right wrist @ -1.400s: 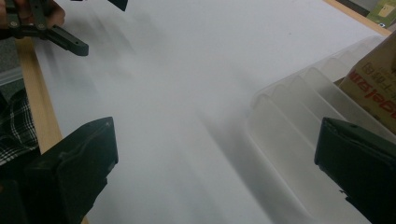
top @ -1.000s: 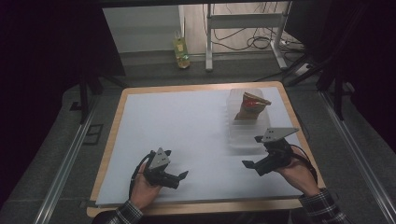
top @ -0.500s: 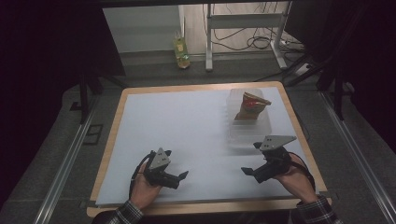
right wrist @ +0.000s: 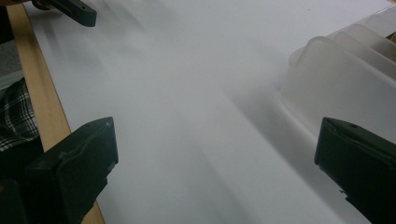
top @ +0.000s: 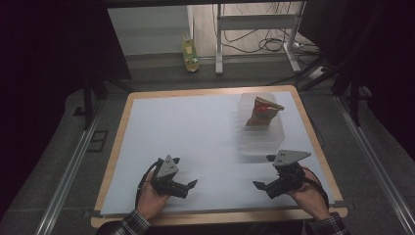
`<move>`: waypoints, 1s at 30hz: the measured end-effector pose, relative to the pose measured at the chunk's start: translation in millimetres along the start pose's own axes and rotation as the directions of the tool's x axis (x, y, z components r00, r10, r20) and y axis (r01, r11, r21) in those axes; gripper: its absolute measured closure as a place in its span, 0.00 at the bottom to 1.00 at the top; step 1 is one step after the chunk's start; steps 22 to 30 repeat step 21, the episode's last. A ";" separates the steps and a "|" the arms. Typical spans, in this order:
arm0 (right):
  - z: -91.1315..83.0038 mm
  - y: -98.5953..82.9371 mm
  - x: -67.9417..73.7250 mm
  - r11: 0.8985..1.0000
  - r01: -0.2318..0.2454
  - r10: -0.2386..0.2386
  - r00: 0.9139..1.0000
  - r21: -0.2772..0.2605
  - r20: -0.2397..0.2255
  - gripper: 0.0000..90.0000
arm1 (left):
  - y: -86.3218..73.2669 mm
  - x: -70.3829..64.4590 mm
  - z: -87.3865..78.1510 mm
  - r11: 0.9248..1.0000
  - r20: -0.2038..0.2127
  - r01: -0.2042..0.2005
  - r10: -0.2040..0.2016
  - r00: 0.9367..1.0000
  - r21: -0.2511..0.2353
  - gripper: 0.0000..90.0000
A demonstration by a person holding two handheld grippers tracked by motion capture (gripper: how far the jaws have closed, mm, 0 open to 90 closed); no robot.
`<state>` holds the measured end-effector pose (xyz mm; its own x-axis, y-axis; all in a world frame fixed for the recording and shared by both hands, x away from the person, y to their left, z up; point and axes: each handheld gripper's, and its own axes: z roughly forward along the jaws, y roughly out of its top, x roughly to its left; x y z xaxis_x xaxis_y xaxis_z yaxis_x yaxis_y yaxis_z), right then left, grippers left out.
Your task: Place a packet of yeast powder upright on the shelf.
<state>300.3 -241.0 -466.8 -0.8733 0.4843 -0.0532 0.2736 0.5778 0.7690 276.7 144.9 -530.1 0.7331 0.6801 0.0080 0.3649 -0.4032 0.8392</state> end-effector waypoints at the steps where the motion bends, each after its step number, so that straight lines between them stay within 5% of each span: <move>1: 0.7 -1.6 0.3 1.000 0.003 -0.003 1.000 -0.001 0.005 0.00 | 0.0 0.0 0.0 1.000 0.000 0.000 0.000 1.000 0.000 0.01; 13: 18.1 -21.4 2.4 1.000 -0.014 0.014 1.000 0.029 -0.006 0.00 | -0.5 -1.0 0.8 1.000 0.003 -0.017 0.017 1.000 0.000 0.01; 17: 25.9 -28.7 3.7 0.997 -0.009 0.010 1.000 0.082 -0.014 0.00 | -0.2 -1.3 0.6 1.000 0.004 -0.023 0.023 1.000 0.002 0.01; 30: 27.6 -29.5 4.3 0.995 -0.012 0.015 0.999 0.097 -0.032 0.00 | 0.4 -1.1 0.9 1.000 0.006 -0.015 0.015 1.000 -0.006 0.01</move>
